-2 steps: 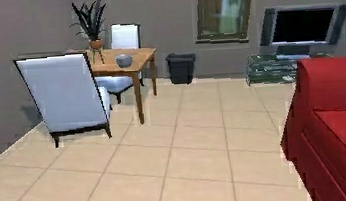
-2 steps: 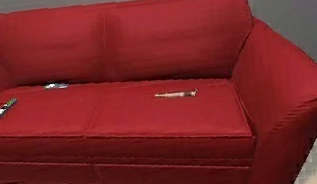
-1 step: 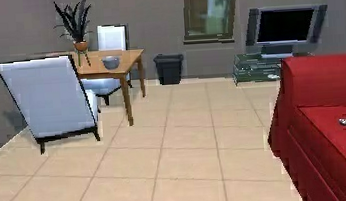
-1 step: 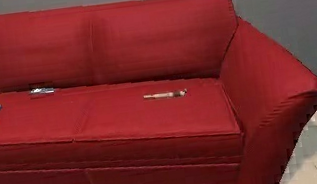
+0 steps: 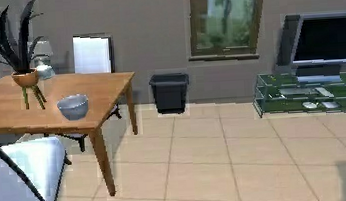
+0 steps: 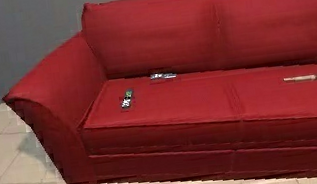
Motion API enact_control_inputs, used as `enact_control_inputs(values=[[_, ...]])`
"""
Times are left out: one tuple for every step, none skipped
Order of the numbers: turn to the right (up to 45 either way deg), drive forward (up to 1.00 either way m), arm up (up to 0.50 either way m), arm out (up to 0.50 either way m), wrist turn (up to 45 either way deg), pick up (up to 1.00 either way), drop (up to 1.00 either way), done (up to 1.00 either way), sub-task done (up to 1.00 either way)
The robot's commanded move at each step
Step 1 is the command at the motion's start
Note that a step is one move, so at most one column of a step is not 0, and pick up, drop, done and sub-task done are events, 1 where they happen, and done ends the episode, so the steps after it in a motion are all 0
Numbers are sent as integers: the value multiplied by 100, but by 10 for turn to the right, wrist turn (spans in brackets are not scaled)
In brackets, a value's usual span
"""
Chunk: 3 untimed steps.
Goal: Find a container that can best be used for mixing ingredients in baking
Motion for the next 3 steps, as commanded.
enact_control_inputs(values=[[0,70,0,0,0,0,0,0,0],[-450,0,0,0,0,0,0,0,0],[0,0,0,0,0,0,0,100,0]])
